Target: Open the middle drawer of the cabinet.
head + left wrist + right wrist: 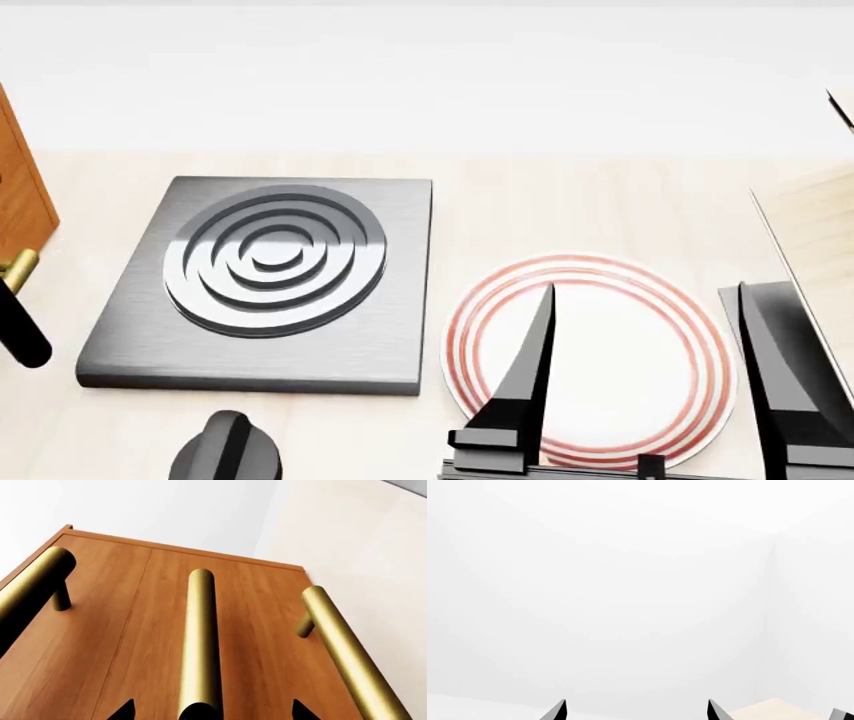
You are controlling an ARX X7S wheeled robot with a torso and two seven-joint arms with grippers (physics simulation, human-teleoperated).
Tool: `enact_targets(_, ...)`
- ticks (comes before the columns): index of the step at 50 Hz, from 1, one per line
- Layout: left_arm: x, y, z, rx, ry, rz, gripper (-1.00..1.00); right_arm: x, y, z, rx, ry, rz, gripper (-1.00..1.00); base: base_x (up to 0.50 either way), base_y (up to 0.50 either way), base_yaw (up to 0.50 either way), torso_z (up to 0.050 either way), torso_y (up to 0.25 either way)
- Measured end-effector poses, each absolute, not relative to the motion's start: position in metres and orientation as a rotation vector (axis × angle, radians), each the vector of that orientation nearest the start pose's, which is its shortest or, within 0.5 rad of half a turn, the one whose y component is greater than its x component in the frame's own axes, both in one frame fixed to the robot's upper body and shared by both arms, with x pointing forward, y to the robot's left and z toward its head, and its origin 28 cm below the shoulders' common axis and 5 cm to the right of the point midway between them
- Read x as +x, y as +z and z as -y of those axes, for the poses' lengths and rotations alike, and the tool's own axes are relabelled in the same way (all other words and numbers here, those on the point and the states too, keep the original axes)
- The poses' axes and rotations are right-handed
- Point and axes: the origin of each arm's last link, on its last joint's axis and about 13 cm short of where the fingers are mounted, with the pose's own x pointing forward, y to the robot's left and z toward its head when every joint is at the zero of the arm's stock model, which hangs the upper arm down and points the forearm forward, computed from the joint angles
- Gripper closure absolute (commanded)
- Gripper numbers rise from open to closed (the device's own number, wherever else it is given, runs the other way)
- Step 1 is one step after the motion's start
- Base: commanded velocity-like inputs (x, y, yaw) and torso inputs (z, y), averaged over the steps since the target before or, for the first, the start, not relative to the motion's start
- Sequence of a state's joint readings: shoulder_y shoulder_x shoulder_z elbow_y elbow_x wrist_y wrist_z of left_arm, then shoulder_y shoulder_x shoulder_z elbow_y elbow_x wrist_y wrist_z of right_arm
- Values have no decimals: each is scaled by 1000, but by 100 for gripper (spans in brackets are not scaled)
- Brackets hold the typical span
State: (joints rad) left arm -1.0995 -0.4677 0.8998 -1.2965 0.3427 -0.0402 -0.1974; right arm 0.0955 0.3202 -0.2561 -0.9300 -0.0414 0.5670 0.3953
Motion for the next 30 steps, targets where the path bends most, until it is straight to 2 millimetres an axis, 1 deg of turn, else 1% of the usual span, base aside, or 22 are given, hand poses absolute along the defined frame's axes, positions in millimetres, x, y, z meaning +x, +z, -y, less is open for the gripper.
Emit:
enact_targets(7, 365, 116, -395, 1360, 216, -313, -100, 174, 169, 96, -224, -119, 472, -100, 0, 0, 0, -1, 0)
enact_targets(8, 365, 116, -395, 1359, 218, -312, 100, 174, 169, 96, -224, -119, 472, -100, 0, 0, 0, 0, 0)
enact_targets(15, 365, 120, -397, 1353, 254, -301, 100, 174, 169, 96, -224, -119, 470, -100, 0, 0, 0, -1, 0)
enact_targets(30, 365, 118, -397, 1352, 257, -298, 100, 175, 169, 96, -225, -121, 472, -100, 0, 0, 0, -1, 0)
